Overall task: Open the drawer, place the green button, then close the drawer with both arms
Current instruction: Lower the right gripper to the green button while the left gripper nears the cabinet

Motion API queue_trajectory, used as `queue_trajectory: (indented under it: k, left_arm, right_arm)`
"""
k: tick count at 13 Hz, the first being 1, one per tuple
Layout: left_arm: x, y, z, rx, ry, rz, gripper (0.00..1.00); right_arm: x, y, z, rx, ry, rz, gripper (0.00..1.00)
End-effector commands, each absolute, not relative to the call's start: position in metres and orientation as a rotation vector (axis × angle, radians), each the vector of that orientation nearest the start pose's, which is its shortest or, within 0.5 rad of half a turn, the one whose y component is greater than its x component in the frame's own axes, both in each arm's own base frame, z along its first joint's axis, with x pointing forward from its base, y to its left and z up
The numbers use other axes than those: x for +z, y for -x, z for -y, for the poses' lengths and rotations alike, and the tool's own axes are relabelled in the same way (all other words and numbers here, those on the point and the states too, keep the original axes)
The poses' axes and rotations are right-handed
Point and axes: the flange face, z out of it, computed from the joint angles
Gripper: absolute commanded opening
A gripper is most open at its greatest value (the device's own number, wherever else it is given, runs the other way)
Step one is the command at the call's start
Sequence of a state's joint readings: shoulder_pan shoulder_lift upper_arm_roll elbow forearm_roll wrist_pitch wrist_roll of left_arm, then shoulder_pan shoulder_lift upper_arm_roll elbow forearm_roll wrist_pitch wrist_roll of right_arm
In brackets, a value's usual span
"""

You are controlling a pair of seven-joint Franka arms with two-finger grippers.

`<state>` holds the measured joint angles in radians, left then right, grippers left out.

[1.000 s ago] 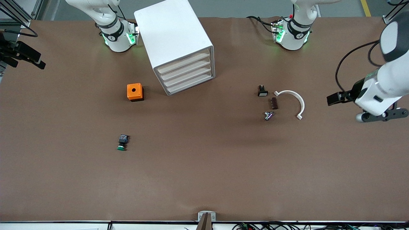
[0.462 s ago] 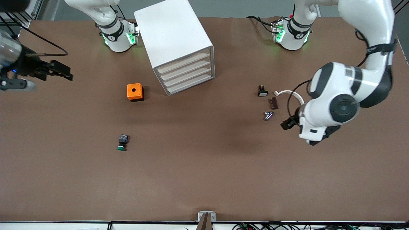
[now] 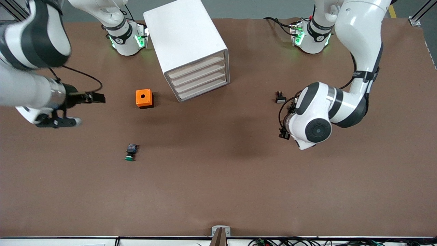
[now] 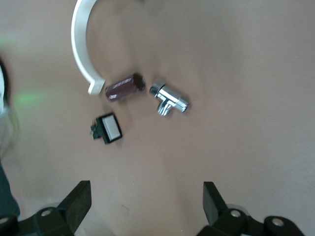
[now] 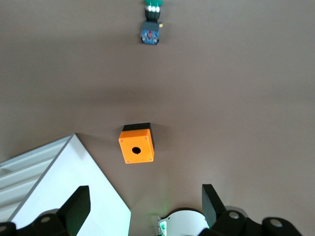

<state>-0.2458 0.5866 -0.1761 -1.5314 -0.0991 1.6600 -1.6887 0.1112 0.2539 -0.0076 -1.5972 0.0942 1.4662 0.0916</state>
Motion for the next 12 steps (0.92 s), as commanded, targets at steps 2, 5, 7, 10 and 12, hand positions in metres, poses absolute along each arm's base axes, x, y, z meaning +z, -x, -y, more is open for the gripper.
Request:
queue_trajectory:
  k: [2,5,7,10,12]
  left_arm:
    - [0.247,-0.578,0.271,0.747,2.050,1.704,1.00]
    - [0.245,-0.575,0.284,0.851,2.014,1.741,1.00]
    - [0.247,-0.574,0.295,0.956,1.985,1.754,1.00]
    - [0.249,-0.555,0.331,0.952,1.998,1.713,1.00]
    - [0.234,-0.535,0.374,1.038,1.926,1.738,1.00]
  right_arm:
    - [0.383,-0.618,-0.082,0.605,3.033,-0.017,1.00]
    - [0.336,-0.629,-0.080,0.473,3.040,-0.074,1.00]
    - [0.324,-0.635,-0.081,0.347,3.054,-0.214,1.00]
    - [0.305,-0.641,-0.091,0.288,3.057,-0.318,1.00]
    - [0.286,-0.639,-0.093,0.231,3.059,-0.324,1.00]
